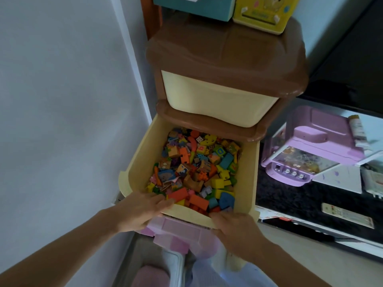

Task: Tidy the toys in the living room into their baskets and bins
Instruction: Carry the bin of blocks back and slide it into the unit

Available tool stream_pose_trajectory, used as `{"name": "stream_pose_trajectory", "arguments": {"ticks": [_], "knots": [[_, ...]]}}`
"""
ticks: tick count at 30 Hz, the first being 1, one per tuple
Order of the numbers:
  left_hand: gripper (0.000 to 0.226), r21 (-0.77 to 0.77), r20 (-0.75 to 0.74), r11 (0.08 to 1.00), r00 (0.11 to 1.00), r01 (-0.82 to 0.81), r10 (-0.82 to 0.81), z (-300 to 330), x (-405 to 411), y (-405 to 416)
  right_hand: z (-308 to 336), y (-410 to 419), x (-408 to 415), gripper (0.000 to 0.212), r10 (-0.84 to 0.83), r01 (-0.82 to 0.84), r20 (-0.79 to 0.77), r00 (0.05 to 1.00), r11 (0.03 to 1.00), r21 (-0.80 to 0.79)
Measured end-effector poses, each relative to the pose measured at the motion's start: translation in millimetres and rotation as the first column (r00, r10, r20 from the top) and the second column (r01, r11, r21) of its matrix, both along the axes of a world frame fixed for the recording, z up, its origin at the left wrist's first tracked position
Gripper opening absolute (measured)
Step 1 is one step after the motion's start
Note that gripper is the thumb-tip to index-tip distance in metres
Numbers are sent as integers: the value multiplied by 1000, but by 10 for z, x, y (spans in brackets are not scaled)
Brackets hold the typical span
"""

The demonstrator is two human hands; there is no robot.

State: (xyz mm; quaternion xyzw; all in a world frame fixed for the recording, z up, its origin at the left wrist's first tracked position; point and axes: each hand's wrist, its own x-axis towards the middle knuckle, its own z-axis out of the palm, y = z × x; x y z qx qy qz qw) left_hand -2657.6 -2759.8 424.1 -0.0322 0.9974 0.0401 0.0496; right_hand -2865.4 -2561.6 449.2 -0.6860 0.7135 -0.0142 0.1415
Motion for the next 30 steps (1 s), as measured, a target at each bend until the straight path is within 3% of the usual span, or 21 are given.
{"name": "stream_pose_trajectory", "arguments": {"ticks": [2,4,9,12,16,19,21,24,27,30], "knots": [[75,-21,-55,999,998,-24,23,2,-6,-35,-123,-31,-45,30,47,-58,-100,994,991,-119],[76,-2,-103,995,990,-102,101,65,-88,-84,-139,-136,-83,36,12,-24,-104,994,993,-120],[74,-18,-306,930,888,-367,344,248,-761,-391,60,-680,-481,31,-276,261,-85,957,953,-156],[95,-93,-247,861,849,-500,466,387,-1198,-535,173,-907,-759,64,-396,341,-253,883,910,-236],[88,-230,-157,854,883,-468,442,389,-1487,-742,214,-1120,-1066,96,-394,349,-355,848,918,-187],[75,-299,-169,842,894,-448,415,291,-1591,-881,128,-1211,-1177,78,-361,320,-414,836,933,-165],[53,-312,-165,844,900,-436,404,336,-1685,-882,157,-1291,-1191,49,-349,274,-463,815,936,-223],[19,-357,-223,826,899,-436,378,383,-1825,-884,217,-1414,-1243,28,-325,215,-504,800,940,-266],[14,-421,-252,793,897,-439,363,356,-1849,-901,190,-1461,-1239,19,-315,170,-547,776,939,-300],[12,-437,-285,790,899,-431,333,298,-1830,-908,144,-1432,-1199,26,-319,184,-540,779,940,-288]]}}
